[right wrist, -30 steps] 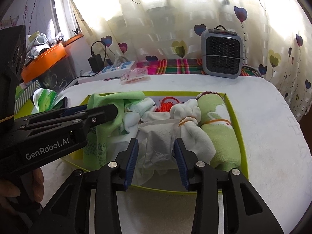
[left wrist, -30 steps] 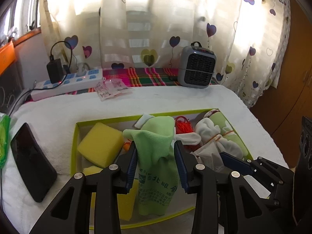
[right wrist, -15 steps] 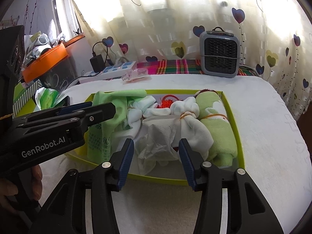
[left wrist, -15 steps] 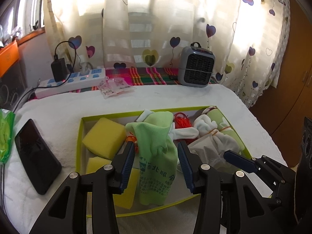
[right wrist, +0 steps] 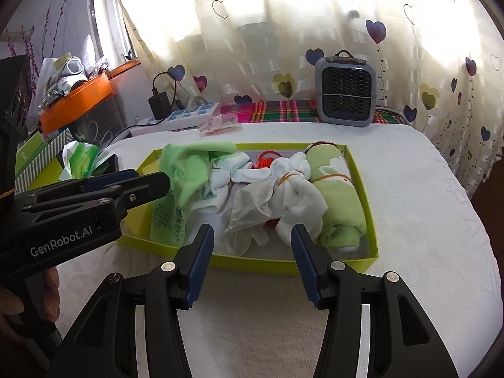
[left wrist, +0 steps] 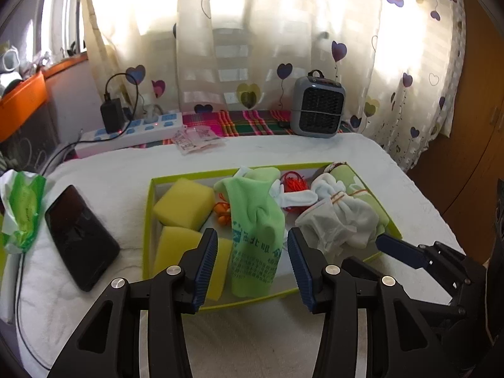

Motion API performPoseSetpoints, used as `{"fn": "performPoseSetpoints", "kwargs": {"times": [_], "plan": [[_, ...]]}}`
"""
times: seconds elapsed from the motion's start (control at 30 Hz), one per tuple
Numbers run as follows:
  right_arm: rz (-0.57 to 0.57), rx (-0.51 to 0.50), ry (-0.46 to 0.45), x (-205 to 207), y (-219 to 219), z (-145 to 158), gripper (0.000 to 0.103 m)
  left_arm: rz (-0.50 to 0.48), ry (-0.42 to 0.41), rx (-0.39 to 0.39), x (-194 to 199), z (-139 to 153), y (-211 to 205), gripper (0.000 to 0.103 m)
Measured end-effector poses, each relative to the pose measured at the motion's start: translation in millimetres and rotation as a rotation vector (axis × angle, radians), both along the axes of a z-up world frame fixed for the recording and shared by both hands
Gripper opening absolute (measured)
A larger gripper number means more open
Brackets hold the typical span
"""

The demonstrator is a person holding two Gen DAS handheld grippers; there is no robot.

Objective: Organize soft objects

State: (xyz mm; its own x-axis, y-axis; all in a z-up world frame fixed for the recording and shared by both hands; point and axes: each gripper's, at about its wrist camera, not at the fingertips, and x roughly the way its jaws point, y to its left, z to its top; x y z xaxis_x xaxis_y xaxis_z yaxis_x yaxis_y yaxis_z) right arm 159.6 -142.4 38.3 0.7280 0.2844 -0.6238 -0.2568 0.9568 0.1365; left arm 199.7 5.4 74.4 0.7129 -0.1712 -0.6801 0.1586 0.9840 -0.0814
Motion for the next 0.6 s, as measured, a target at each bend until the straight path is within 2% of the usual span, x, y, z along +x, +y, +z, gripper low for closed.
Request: {"fn": "performPoseSetpoints", "kwargs": {"times": [0.3, 0.6], "plan": [[-0.007, -0.002, 0.015, -18.4, -7.4, -3.4, 0.053, 0.027, 0.026, 0.020, -29.9, -7.0, 2.6, 0.046], [-0.015, -0.014, 0.064, -31.2, -9.6, -15.4, 0.053, 0.058, 0.108, 0.040, -55.9, -36.7, 5.4, 0.046]]}}
